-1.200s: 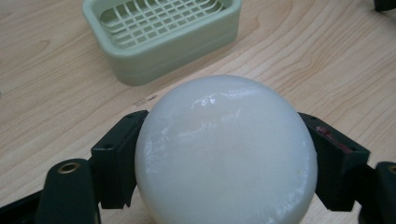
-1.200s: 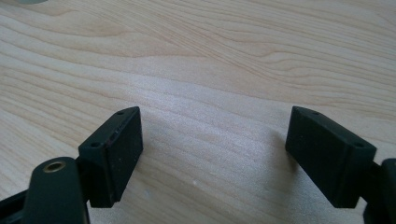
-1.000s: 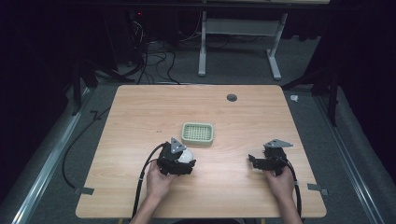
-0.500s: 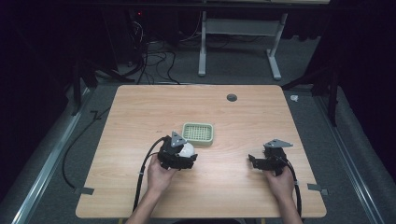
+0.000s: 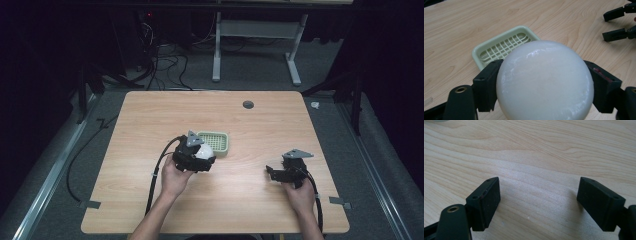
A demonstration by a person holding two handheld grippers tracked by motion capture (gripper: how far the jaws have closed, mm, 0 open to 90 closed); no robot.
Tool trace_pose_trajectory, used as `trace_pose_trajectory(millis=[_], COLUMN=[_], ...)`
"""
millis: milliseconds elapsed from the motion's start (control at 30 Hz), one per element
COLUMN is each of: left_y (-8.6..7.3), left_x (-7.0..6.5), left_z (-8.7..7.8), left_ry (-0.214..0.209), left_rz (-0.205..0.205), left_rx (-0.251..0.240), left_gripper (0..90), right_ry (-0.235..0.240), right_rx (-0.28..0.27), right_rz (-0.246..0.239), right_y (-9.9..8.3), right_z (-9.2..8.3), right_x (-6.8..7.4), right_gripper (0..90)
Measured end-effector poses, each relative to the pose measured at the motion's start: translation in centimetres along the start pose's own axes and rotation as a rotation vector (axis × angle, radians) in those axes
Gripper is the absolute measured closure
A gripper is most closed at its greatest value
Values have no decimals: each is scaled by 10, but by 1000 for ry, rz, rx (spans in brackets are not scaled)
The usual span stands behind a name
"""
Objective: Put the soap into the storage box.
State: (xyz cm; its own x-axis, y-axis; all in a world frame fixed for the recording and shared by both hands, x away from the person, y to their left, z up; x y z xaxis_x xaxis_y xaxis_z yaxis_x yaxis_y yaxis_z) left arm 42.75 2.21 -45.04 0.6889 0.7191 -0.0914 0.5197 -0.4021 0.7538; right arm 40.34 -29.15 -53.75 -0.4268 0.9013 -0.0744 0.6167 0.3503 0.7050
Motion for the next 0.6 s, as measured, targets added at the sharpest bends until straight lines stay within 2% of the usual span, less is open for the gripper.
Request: trace_pose_trajectory(millis=[200,233,367,533,600], left_y=[8,10,13,18,21], left_x=[3,5,8,10,11], left_z=[2,2,2,4,5], left_ry=[-5,-11,3,3,-3], left_rz=[-2,-13,-14,-9,-21], left_rx=[-3,-10,-17,-10,-21], left_gripper=[239,239,239,239,239], right_ry=[1,1,1,0,0], right_rx=[0,0,0,0,0], right_rz=[0,0,0,0,0], right_y=[0,0,0,0,0], right_z=[0,0,0,0,0], right_x=[0,0,0,0,0], right_gripper=[197,197,197,197,197])
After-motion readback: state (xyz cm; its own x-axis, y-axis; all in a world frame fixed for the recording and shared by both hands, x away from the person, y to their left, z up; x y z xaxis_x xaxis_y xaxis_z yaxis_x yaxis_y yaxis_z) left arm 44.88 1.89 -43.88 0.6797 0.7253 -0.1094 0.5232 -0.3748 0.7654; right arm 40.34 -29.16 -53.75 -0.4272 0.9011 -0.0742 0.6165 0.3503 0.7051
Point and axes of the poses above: each handheld gripper's, and its own axes: z roughly forward along the jaws, y roughly out of its top, x roughly to its left, the point moved 5 cm from there along z, roughly forward along the jaws, and after that the axes turned 5 degrees about -z, right-handed, at the moved point
